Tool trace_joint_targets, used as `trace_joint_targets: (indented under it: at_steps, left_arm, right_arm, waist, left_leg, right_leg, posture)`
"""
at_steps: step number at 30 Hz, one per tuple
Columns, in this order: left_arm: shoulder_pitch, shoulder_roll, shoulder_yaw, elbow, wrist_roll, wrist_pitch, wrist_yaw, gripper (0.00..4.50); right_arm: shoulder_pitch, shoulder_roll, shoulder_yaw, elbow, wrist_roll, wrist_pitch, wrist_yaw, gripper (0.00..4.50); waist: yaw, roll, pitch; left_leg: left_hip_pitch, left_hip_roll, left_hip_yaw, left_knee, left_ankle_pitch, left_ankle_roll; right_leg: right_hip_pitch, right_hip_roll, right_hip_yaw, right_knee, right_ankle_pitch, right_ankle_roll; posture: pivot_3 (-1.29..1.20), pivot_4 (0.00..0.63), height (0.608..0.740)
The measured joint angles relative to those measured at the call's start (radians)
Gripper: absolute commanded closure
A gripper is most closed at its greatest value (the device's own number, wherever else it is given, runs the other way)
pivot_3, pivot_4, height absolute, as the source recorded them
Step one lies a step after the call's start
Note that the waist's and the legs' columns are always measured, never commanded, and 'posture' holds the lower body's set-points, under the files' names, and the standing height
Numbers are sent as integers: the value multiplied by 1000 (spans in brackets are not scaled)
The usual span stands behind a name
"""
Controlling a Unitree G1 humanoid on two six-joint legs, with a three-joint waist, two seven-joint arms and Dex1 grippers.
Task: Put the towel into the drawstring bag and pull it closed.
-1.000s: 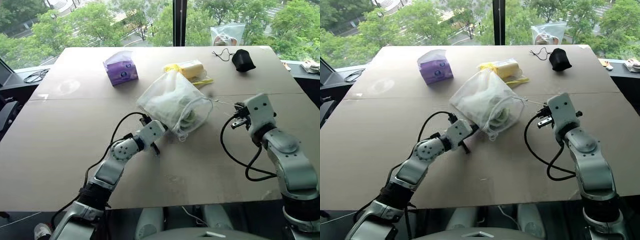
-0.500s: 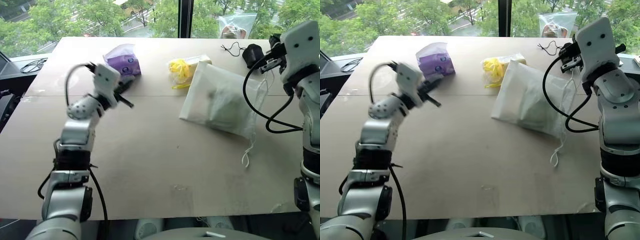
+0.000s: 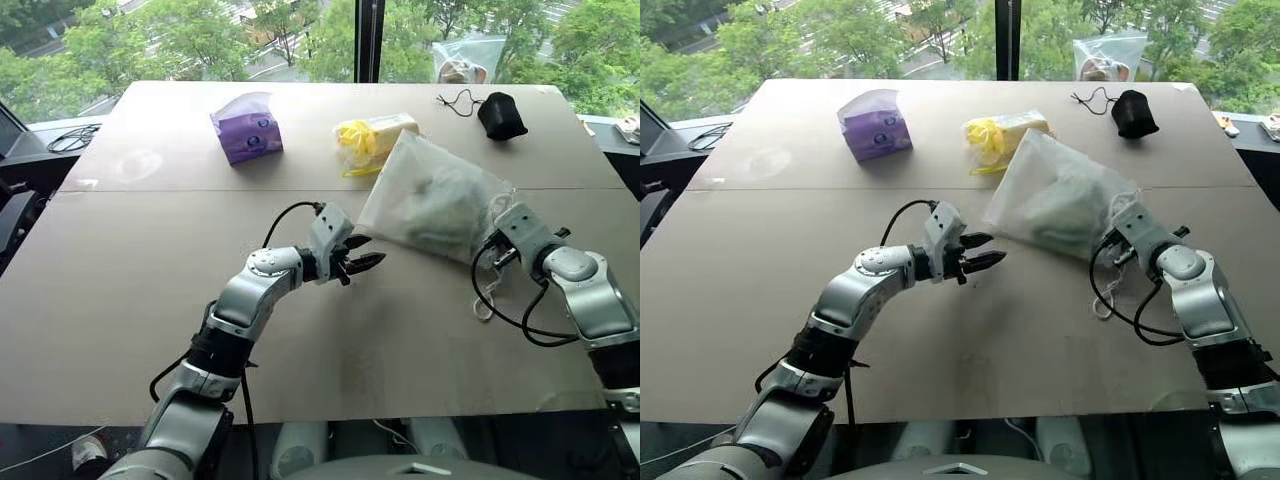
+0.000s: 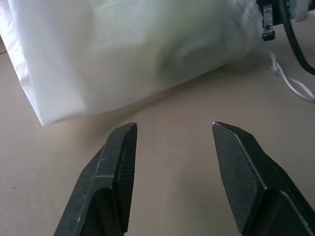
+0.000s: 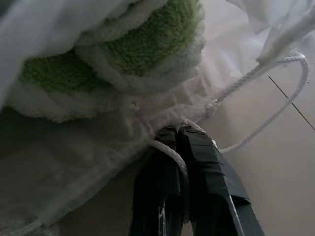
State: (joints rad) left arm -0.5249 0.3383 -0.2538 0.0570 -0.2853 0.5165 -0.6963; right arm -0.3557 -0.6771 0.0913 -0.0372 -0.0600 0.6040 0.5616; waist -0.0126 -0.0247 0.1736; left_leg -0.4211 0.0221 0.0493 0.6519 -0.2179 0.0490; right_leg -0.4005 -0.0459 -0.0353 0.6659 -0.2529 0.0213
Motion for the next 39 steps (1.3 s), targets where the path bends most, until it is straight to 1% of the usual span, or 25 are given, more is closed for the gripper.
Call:
trace_joint_targets:
  at_steps: [2,4,6,7,8,9,10,12,15,18,21,24,26,29,33,36,39]
  left_arm:
    - [-18,-28,2,10,18,-1,25,2048]
    - [-18,-41,17,8,13,-2,30,2048]
    - [-12,-40,36,-9,3,0,27,2048]
    - [5,-28,59,-37,-18,8,19,2048]
    - [31,-3,77,-76,-41,31,1,2048]
    - [55,21,99,-104,-59,49,-13,2048]
    - [88,67,116,-147,-80,81,-38,2048]
    - [150,119,128,-207,-107,131,-65,2048]
    - [204,155,135,-253,-123,179,-71,2048]
    - [255,192,173,-324,-170,245,-72,2048]
    - [272,199,165,-390,-208,308,-70,2048]
    - [263,149,126,-404,-227,358,-43,2048]
    - [238,89,105,-394,-238,419,-4,2048]
    - [153,-20,103,-332,-249,520,93,2048]
    - [104,-60,86,-296,-228,570,163,2048]
    - [84,-70,74,-288,-224,594,183,2847]
    - [53,-21,13,-281,-184,592,181,4406]
  right_arm:
    - [2,30,-1,-58,70,39,70,4500]
    - [10,98,25,-153,193,73,169,4500]
    - [8,175,73,-229,289,105,228,4500]
    - [-17,230,100,-272,352,140,248,4500]
    - [-53,274,105,-282,382,160,246,4500]
    - [-85,297,106,-291,393,174,239,4500]
    - [-129,313,102,-292,400,178,220,4500]
    - [-181,308,96,-291,382,167,189,4500]
    - [-186,272,96,-277,351,143,166,4500]
    - [-167,209,72,-268,343,141,156,4500]
    - [-151,168,34,-285,358,151,156,4500]
    - [-140,143,5,-320,376,156,152,4500]
    - [-130,131,-15,-339,385,163,148,4500]
    - [-109,115,-32,-365,399,183,137,4500]
    - [-82,113,-33,-394,404,202,108,4500]
    - [-70,113,-34,-416,405,213,86,4500]
    - [-52,114,-36,-459,421,225,61,4500]
  waist:
    - [-4,0,0]
    - [-7,0,0]
    - [-8,1,1]
    - [-8,1,1]
    - [-10,1,1]
    - [-10,1,1]
    - [-7,1,1]
    - [6,1,1]
    - [28,1,1]
    - [29,1,1]
    - [26,1,1]
    - [27,1,1]
    - [27,1,1]
    - [27,1,1]
    - [20,1,1]
    - [25,1,1]
    - [26,2,0]
  left_leg:
    - [1,1,-1,0,0,0]
    - [3,1,-4,-3,0,-1]
    - [3,1,-8,-4,-1,-1]
    - [3,1,-8,-5,-1,-1]
    - [2,1,-8,-5,-1,-2]
    - [2,1,-7,-4,-1,-2]
    - [3,0,-7,-4,-1,-3]
    - [2,-2,-8,-4,-1,-3]
    - [1,-7,-8,-3,-1,-2]
    - [-2,-9,-8,-2,-2,-2]
    - [-3,-9,-10,-1,-2,-1]
    - [-3,-8,-11,-2,-2,-1]
    - [-4,-8,-12,-2,-2,-1]
    - [-6,-9,-14,1,-2,-1]
    - [-5,-9,-14,1,-2,-1]
    - [-5,-9,-15,1,-2,-1]
    - [-6,-9,-15,1,-2,-1]
  right_leg:
    - [0,2,2,0,0,0]
    - [0,5,8,-1,0,0]
    - [-1,7,10,-1,0,-1]
    - [-2,7,10,-1,0,-1]
    - [-3,6,10,0,0,-1]
    - [-3,6,12,0,0,-1]
    - [-3,5,10,0,0,-1]
    - [-2,1,8,-1,0,-1]
    - [-1,-5,6,-3,0,-1]
    - [-3,-8,5,-3,0,0]
    - [-3,-8,4,-3,0,0]
    - [-3,-7,3,-2,0,0]
    - [-3,-7,2,-2,0,0]
    - [-3,-5,1,-2,0,0]
    - [-3,-4,2,-2,1,1]
    - [-3,-4,1,-1,1,1]
    - [-3,-4,1,-2,1,1]
  posture:
    - [0,150,740]
    - [0,150,740]
    - [0,150,740]
    - [0,150,740]
    - [0,150,740]
    - [0,150,740]
    - [0,150,740]
    - [0,150,740]
    - [0,150,740]
    - [0,150,740]
    - [0,150,740]
    - [0,150,740]
    - [0,150,740]
    - [0,150,740]
    - [0,150,740]
    - [0,150,740]
    - [0,150,740]
